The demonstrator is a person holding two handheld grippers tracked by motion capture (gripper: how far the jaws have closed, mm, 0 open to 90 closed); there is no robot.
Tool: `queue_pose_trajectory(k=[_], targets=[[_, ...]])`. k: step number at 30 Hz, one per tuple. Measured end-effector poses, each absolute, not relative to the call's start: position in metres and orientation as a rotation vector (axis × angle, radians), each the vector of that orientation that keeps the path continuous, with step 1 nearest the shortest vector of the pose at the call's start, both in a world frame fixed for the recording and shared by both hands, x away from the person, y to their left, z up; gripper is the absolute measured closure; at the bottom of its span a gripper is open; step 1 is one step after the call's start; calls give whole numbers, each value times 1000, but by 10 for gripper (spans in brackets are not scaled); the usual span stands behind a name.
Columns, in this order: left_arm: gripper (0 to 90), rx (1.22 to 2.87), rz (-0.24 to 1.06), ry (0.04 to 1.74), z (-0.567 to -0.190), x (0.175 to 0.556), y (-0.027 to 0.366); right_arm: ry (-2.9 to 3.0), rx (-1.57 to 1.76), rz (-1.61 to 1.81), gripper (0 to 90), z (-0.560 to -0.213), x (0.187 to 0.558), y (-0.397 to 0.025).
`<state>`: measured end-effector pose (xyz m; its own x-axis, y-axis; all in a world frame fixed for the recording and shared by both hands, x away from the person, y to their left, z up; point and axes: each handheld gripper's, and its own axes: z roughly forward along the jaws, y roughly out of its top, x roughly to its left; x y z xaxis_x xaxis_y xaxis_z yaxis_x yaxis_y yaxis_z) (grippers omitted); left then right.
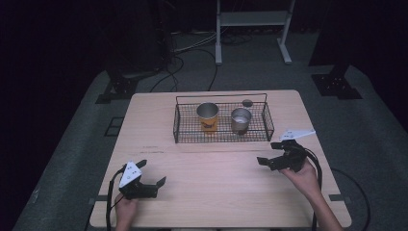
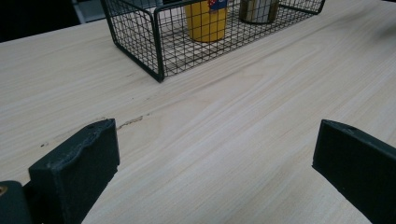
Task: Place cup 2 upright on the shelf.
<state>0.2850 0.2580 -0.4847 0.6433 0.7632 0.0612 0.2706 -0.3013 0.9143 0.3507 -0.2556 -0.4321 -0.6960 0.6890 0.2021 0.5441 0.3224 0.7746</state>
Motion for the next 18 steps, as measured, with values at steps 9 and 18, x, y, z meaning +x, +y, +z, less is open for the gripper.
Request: queue_pose_trajectory(k=[9, 18], targets=[[0, 1864, 619, 821, -485, 285, 258, 2405, 1143, 1328, 60, -437, 341, -259], [0, 1866, 619, 821, -485, 285, 258, 2395, 1143, 1329, 59, -442, 329, -265]])
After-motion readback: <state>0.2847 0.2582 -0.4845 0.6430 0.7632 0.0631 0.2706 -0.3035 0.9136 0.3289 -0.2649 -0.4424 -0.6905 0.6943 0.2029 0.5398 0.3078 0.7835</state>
